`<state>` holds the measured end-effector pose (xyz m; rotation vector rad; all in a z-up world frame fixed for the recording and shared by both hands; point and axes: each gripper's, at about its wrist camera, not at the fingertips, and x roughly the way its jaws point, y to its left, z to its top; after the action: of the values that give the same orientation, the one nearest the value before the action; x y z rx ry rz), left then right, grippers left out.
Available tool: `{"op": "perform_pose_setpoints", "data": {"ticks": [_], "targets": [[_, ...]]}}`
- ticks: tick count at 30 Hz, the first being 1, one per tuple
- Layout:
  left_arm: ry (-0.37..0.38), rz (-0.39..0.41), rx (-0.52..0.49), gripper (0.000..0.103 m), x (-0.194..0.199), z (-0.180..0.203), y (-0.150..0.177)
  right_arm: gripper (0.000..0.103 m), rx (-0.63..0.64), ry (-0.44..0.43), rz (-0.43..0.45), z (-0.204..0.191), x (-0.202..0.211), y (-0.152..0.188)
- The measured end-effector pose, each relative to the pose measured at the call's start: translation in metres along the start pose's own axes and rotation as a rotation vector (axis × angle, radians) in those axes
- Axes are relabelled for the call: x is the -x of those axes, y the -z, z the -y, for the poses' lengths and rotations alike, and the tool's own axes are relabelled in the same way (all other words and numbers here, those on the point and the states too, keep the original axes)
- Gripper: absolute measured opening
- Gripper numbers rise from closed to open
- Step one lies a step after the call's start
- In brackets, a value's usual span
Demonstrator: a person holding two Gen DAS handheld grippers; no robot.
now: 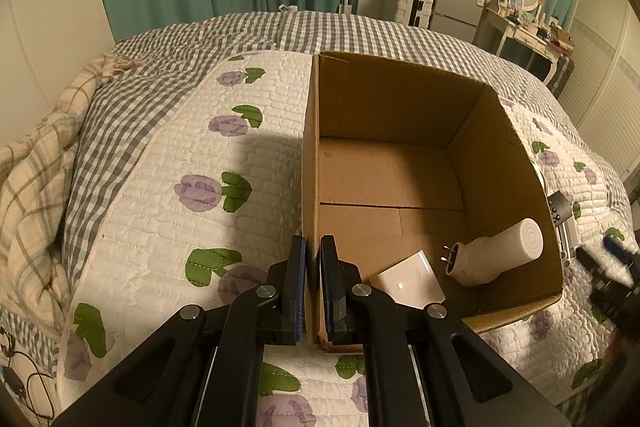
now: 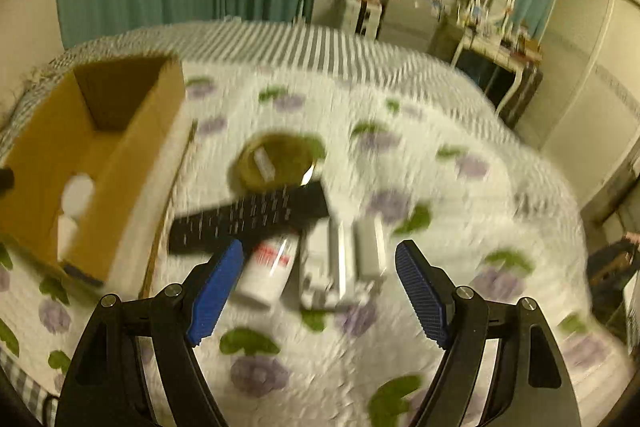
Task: Organize rigid objects
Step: 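Grasp the red-and-white pill bottle with the right tool and lift it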
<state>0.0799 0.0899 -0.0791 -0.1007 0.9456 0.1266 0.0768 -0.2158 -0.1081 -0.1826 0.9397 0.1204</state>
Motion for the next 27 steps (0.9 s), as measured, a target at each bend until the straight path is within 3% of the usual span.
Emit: {"op": "perform_pose_setpoints", "data": {"ticks": [3, 5, 10, 16, 27], "targets": [[0.001, -0.001, 0.001, 0.007, 0.000, 0.000, 0.000, 0.067, -0.001, -0.050, -0.047, -0.007, -0.014, 0.015], [0.001, 0.000, 0.000, 0.007, 0.000, 0.000, 0.000, 0.053, 0.009, -0.074, -0.085, -0.014, -0.025, 0.020], [0.004, -0.005, 0.004, 0.007, -0.002, -0.001, 0.001, 0.053, -0.010, -0.144, -0.135, -0.025, -0.042, 0.024], [0.007, -0.008, 0.004, 0.007, -0.004, -0.001, 0.001, 0.052, -0.075, -0.146, -0.194, -0.024, -0.070, 0.026], [0.005, -0.008, 0.003, 0.007, -0.005, -0.001, 0.001, 0.052, -0.164, -0.174, -0.218, -0.017, -0.093, 0.011]]}}
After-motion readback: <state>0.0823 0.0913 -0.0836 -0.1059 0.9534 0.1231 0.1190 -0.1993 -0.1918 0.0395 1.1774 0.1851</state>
